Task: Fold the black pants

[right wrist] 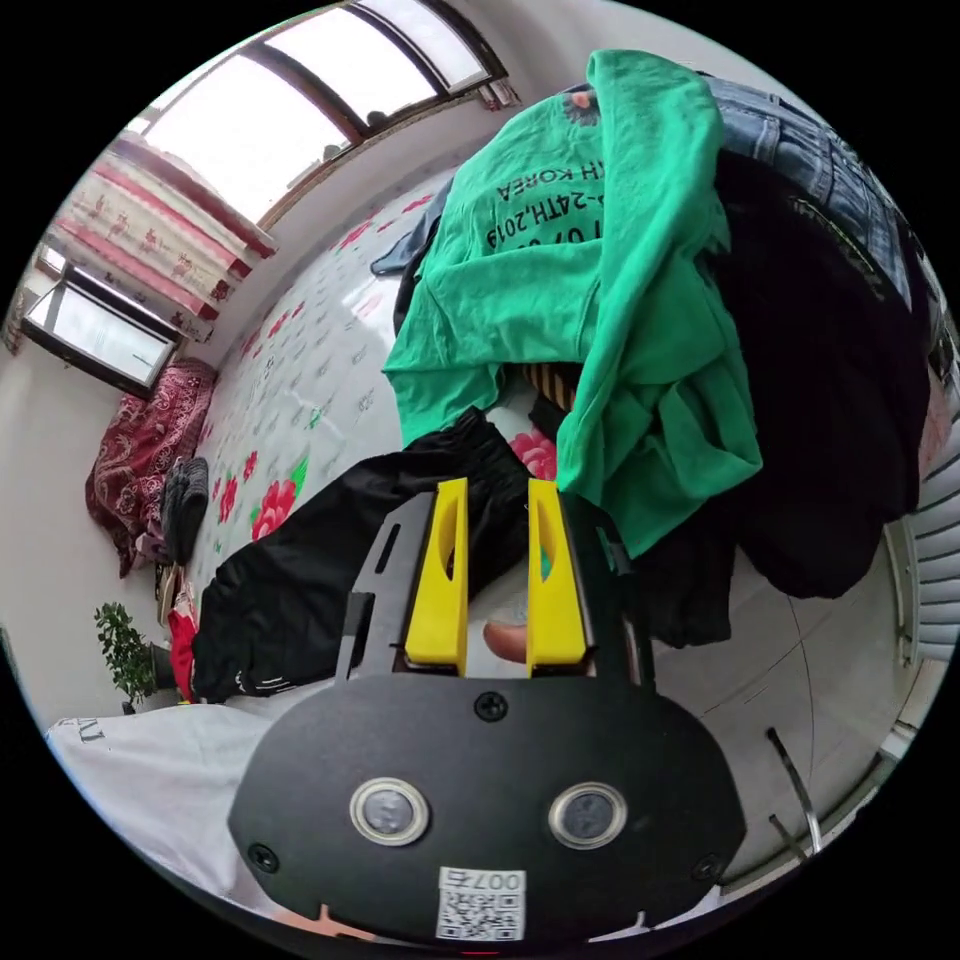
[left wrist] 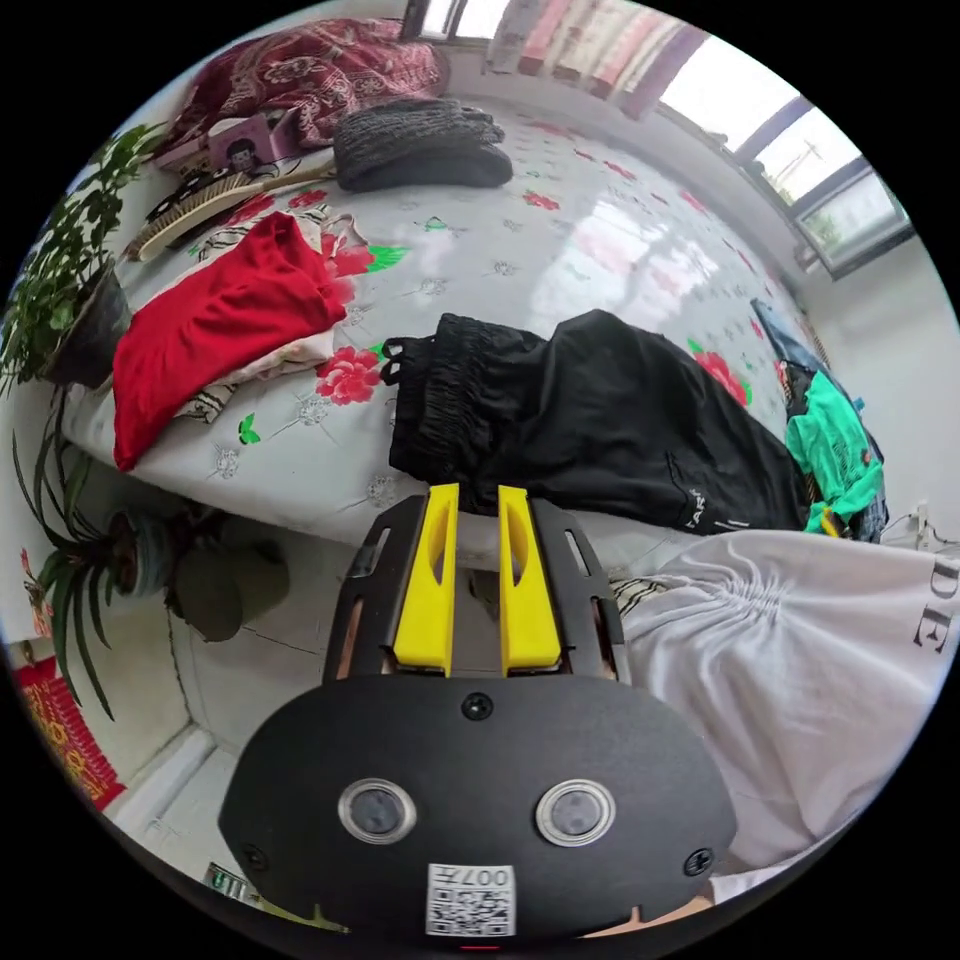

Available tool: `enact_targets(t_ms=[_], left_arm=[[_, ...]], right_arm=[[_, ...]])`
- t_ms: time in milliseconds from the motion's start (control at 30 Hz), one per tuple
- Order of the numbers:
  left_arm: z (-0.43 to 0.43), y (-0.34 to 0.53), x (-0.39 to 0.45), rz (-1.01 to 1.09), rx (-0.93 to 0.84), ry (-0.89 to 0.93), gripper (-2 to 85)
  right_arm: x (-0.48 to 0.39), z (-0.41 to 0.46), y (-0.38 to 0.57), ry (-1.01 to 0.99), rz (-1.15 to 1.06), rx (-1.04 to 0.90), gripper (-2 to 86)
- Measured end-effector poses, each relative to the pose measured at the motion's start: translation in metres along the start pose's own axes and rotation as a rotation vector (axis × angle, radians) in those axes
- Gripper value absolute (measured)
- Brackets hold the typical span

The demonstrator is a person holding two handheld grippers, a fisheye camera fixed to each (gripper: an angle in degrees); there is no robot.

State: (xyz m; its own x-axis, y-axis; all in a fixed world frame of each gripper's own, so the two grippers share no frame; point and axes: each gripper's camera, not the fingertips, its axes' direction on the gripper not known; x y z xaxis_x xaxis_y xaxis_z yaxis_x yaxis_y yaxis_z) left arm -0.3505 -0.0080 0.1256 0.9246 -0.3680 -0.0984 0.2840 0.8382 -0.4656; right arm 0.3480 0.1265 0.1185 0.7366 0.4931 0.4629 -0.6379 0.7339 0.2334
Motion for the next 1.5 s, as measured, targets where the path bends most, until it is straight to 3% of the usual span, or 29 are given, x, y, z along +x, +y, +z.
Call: enact_targets(t_ms=[200,333,500,700,800,933,1167,1400,1500], left_arm=[[0.015,-0.008,0.033,-0.064,0.04,0.043,6.5],[0.032,-0.006,0.05,-0.073,-0.006,-0.006,6.4],[0.048,0.001,0.054,-0.138,-0.039,-0.008,6.3],[0.034,-0.009,0.057,-0.199,0.059,-0.017,6.3],[0.025,-0.021,0.055,-0.213,0.099,-0.046,6.4],[0.018,-0.049,0.045,-0.182,0.117,-0.072,7.3],[0.044,-0.136,0.064,0.14,0.029,-0.193,10.5],[0.109,-0.192,0.072,0.262,-0.174,-0.246,8.7],[0.097,-0.203,0.039,0.079,-0.107,-0.122,3.1]], right_arm=[[-0.003,0.059,-0.026,0.163,-0.077,-0.216,2.2],[0.0,0.023,-0.023,0.251,-0.102,-0.091,0.5],[0.033,0.007,-0.013,0.149,-0.01,-0.072,1.2],[0.021,-0.026,0.031,-0.078,0.032,0.074,3.9],[-0.019,-0.016,0.046,-0.159,-0.073,0.057,4.9],[-0.134,0.023,0.053,-0.204,-0.381,-0.062,5.8],[-0.318,0.118,0.109,-0.255,-0.768,-0.37,5.9],[-0.383,0.182,0.17,-0.128,-0.908,-0.558,4.5],[-0.385,0.196,0.194,0.024,-1.01,-0.554,3.2]])
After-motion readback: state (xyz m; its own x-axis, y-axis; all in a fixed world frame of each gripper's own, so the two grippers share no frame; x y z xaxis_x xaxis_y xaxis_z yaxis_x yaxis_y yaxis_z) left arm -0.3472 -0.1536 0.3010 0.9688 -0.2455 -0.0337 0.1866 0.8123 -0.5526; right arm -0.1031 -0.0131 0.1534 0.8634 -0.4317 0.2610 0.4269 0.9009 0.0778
